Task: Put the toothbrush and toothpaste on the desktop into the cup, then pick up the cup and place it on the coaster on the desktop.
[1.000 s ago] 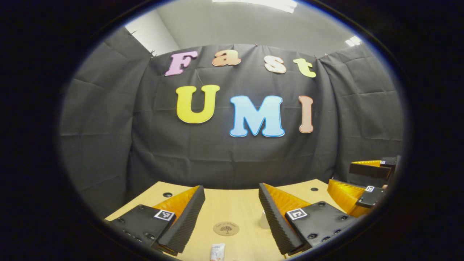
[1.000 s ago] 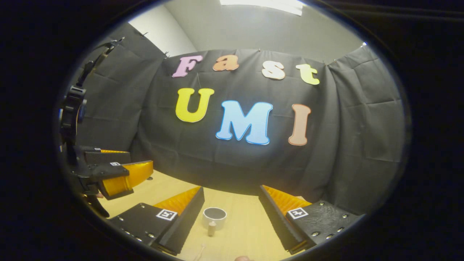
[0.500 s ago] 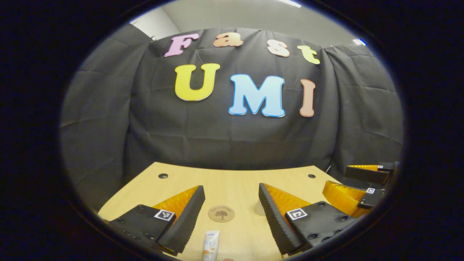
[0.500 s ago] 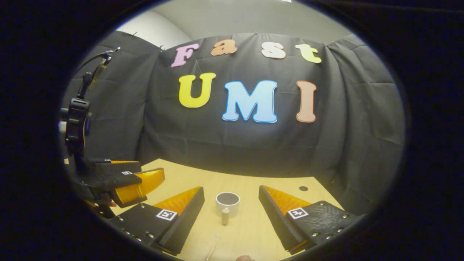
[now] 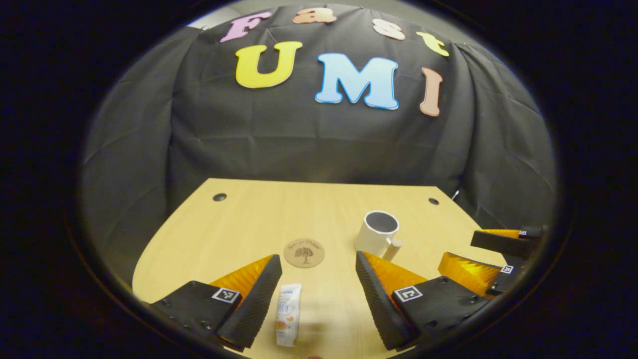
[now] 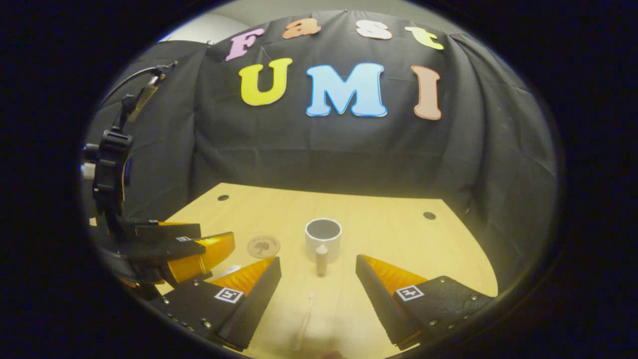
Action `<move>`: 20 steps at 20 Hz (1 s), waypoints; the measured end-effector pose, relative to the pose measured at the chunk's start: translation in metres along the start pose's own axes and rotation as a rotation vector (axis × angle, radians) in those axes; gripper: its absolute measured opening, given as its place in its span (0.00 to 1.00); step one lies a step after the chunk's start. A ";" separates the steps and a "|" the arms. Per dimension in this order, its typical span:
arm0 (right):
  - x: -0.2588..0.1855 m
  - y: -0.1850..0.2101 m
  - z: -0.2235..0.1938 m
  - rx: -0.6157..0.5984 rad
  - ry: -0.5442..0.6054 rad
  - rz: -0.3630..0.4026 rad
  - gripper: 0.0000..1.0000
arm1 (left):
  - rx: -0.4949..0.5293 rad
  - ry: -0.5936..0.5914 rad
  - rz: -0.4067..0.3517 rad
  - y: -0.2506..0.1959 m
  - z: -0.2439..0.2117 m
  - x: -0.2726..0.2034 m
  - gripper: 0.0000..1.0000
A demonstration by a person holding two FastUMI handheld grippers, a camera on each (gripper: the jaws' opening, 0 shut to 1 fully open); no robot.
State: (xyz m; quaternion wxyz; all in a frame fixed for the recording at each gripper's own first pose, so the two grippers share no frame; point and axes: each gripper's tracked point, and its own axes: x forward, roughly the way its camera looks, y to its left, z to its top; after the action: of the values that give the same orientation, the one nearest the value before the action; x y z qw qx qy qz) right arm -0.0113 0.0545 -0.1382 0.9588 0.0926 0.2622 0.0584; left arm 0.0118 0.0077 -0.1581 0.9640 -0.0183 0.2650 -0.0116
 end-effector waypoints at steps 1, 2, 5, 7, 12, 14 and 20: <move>0.003 0.001 -0.007 0.015 0.032 0.006 0.95 | -0.004 0.035 -0.005 0.000 -0.009 0.002 0.96; 0.006 0.003 -0.015 0.030 0.065 0.013 0.95 | -0.003 0.070 -0.006 0.000 -0.019 0.006 0.94; 0.012 0.007 -0.040 0.063 0.173 0.033 0.95 | -0.007 0.161 -0.001 0.005 -0.045 0.015 0.96; 0.017 0.009 -0.053 0.077 0.232 0.040 0.97 | -0.022 0.225 0.009 0.011 -0.061 0.018 0.96; 0.027 0.018 -0.084 0.105 0.360 0.057 0.97 | 0.000 0.369 0.055 0.030 -0.097 0.025 0.94; 0.031 0.021 -0.098 0.110 0.414 0.065 0.97 | -0.001 0.467 0.064 0.035 -0.118 0.023 0.99; 0.039 0.026 -0.134 0.130 0.563 0.058 0.97 | -0.008 0.615 0.086 0.048 -0.155 0.032 0.98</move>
State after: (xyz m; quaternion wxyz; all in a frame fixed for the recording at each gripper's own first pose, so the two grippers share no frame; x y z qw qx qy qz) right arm -0.0481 0.1054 -0.2654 0.8381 0.1413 0.5186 0.0925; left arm -0.0394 0.0506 -0.3092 0.8380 -0.0062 0.5450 0.0254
